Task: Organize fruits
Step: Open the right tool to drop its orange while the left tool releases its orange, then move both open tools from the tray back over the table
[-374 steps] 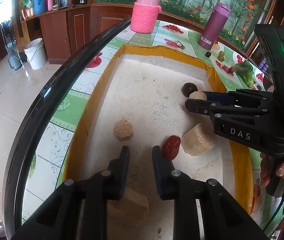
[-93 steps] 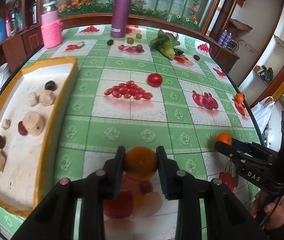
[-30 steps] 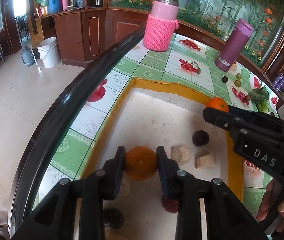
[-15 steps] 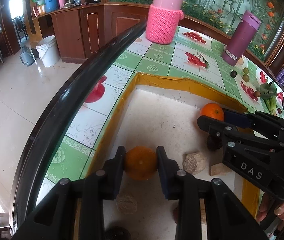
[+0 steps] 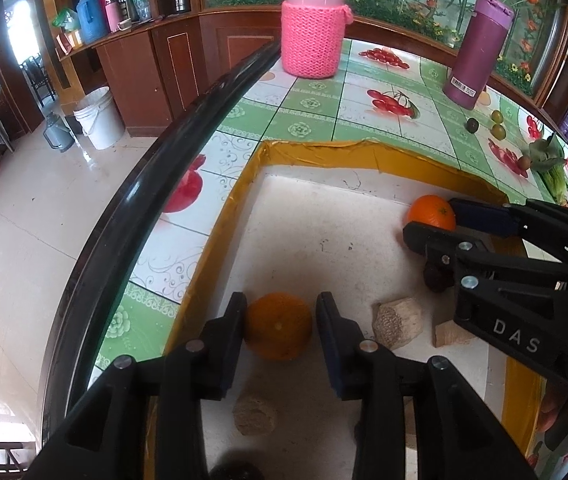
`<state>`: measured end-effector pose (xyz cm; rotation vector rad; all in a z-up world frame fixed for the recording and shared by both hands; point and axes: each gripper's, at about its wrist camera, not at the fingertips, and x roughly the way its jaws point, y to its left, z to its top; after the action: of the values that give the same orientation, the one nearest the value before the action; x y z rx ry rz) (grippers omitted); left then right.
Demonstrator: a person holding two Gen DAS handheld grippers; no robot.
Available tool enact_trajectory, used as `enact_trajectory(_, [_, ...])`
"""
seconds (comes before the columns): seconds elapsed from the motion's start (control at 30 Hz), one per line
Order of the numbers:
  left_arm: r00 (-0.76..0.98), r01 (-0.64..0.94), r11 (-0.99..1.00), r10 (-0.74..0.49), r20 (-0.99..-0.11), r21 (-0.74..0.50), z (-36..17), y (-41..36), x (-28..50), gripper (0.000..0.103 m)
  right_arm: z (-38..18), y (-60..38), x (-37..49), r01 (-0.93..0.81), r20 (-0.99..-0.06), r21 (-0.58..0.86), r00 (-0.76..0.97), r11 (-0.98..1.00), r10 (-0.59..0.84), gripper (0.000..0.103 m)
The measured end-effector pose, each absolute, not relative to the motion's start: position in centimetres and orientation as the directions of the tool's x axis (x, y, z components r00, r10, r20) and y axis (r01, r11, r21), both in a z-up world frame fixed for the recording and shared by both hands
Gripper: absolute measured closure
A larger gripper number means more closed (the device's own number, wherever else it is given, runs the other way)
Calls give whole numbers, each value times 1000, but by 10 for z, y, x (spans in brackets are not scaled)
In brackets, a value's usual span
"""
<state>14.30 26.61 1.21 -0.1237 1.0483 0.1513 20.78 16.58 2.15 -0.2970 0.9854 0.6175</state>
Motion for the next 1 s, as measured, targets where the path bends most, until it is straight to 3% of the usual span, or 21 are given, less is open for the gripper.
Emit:
enact_trajectory(0.1, [489, -181, 983, 75, -869, -16, 13, 262, 142, 51, 26, 160, 207, -600, -844, 44, 405, 798, 351, 61])
enact_trajectory(0.33, [492, -197, 980, 83, -866, -18, 17, 262, 130, 47, 37, 140, 201, -560, -837, 86, 408, 824, 365, 60])
enact_trajectory(0.57, [526, -209, 978, 106, -844, -8, 33, 259, 112, 35, 52, 124, 180, -539, -823, 117, 418, 834, 385, 58])
enact_trajectory(0.7, [536, -199, 980, 110, -837, 1, 39, 253, 99, 33, 59, 115, 163, -532, -816, 114, 431, 839, 384, 52])
enact_trajectory(1.0, [555, -176, 984, 122, -823, 27, 52, 234, 75, 30, 61, 82, 120, -509, -816, 128, 434, 851, 382, 52])
